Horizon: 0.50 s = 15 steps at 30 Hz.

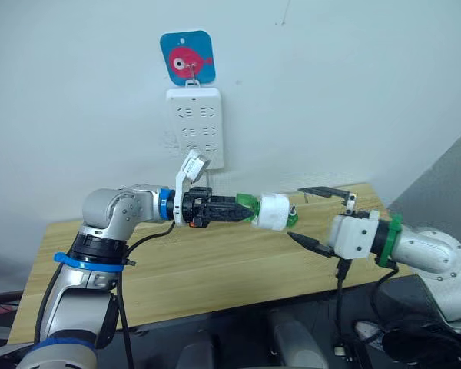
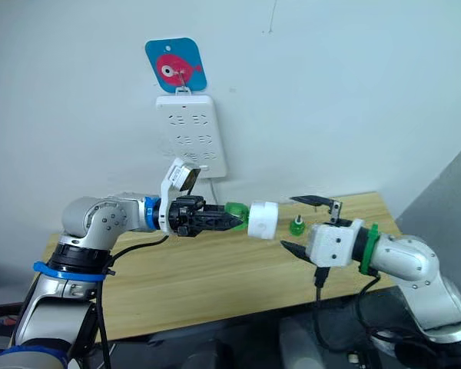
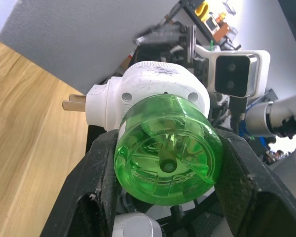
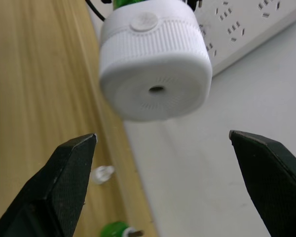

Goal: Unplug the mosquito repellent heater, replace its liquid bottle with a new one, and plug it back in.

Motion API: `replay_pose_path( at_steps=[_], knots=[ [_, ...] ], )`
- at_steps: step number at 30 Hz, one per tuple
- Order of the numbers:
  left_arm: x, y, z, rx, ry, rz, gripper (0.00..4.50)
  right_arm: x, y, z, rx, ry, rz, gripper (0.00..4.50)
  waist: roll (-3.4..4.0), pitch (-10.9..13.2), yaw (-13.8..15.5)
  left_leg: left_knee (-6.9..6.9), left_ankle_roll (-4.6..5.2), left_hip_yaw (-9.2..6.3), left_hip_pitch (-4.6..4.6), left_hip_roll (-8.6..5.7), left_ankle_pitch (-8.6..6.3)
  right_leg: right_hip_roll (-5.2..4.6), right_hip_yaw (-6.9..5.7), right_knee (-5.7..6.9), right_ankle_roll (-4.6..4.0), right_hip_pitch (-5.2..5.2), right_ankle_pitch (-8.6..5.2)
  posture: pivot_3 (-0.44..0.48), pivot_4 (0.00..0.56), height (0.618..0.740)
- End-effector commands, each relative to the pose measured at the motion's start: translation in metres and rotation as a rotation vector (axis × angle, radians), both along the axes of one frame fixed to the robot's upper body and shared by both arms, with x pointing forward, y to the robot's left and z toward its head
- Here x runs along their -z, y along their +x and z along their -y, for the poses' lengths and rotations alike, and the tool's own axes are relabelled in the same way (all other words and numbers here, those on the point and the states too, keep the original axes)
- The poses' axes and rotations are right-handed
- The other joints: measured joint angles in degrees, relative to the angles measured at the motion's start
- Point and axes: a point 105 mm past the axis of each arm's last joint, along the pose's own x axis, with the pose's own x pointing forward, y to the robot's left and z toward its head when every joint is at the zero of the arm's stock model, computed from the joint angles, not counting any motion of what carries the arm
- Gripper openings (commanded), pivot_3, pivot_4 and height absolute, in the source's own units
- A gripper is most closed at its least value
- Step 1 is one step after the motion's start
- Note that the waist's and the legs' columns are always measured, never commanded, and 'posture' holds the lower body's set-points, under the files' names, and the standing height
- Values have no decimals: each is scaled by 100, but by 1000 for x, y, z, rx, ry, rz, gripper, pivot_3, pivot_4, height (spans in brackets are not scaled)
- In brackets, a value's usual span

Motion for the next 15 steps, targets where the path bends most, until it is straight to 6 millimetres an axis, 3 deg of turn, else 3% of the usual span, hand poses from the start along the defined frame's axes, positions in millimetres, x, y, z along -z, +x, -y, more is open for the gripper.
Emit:
replay_pose_path(
  at_steps=[1,6,9,13,15],
  knots=[
    [-11,-4,-5,42,-29,-3,2287,-7,-4,12,30,44,-74,4143,0,0,-2,0,0,0,1,0,0,2,0,0,0,2,0,-233,131,740],
    [-7,-20,-9,143,2,-69,2287,-29,27,17,104,128,-68,2552,2,-2,-106,0,1,13,24,1,0,18,9,2,0,18,0,-240,128,740],
    [-9,-28,-8,183,-20,-115,2287,-36,36,-4,26,184,-93,1453,5,-5,-136,-2,1,9,30,4,0,28,10,0,1,25,-1,-242,125,740],
    [-12,-31,-7,189,-52,-151,2287,-31,33,-30,-91,222,-187,30,8,-7,-141,-9,0,-6,25,11,-1,30,6,-1,0,21,-1,-236,124,740],
    [-17,-31,-6,184,-85,-172,2287,-25,31,-39,-132,218,-226,0,8,-7,-127,-8,0,-11,15,8,0,13,5,-2,0,14,-1,-232,124,740]
  ],
)
